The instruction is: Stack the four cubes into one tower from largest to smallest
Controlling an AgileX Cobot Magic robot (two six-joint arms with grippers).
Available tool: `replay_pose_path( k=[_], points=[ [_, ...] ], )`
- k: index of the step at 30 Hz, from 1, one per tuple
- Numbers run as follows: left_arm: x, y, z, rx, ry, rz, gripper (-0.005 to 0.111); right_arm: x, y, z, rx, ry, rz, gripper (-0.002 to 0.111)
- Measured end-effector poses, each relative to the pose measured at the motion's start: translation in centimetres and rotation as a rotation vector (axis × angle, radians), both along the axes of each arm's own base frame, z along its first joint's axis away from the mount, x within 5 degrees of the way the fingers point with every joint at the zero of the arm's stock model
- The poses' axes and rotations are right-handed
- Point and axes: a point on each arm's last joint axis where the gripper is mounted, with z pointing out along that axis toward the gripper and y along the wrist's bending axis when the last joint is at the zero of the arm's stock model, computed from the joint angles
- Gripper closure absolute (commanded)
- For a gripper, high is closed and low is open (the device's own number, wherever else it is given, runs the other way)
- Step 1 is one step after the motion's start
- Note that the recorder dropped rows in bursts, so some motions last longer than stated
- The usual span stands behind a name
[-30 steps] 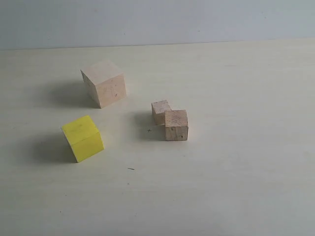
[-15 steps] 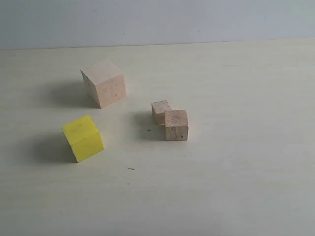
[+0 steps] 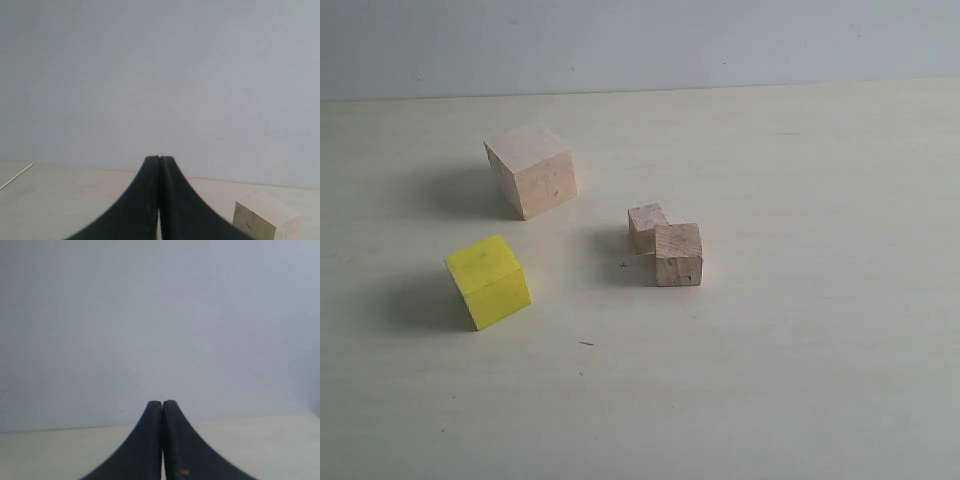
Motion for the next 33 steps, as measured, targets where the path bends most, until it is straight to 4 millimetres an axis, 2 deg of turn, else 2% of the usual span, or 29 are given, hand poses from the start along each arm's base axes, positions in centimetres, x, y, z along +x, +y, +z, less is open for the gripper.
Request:
replay_pose_path(
  k=[7,10,13,16,21,24,28,31,33],
  points=[
    [0.0,0.0,0.1,0.0,-0.009,0.0,0.107,-0.2,0.0,0.9,0.003,-0.105,0.0,0.108],
    [-0.1,0.0,0.5,-0.048,-0.055,-0.01,0.107,-0.7,-0.1,2.3,0.029,-0.263,0.001,0.108],
    [-0.3,0.0,1.3,-0.135,-0.105,-0.03,0.107,-1.3,-0.3,3.9,0.126,-0.39,0.013,0.108],
    [-0.9,0.0,3.9,-0.152,-0.164,-0.038,0.107,-2.2,-0.4,6.5,0.17,-0.455,0.025,0.108],
    [-1.6,-0.1,10.3,-0.148,-0.217,-0.041,0.107,-3.2,-0.4,12.1,0.183,-0.481,0.04,0.108],
    [-0.4,0.0,13.6,-0.153,-0.141,-0.035,0.107,-2.4,-0.3,15.2,0.185,-0.432,0.045,0.108],
    [2.9,-0.1,15.9,-0.158,0.072,-0.043,0.107,0.1,0.2,17.7,0.197,-0.278,0.095,0.108],
    [5.8,-1.1,16.1,-0.094,0.298,-0.125,0.107,3.1,1.1,17.8,0.198,-0.057,0.151,0.108],
    [7.8,-2.7,15.6,0.001,0.473,-0.248,0.107,5.2,2.0,17.1,0.183,0.109,0.194,0.108]
  ],
)
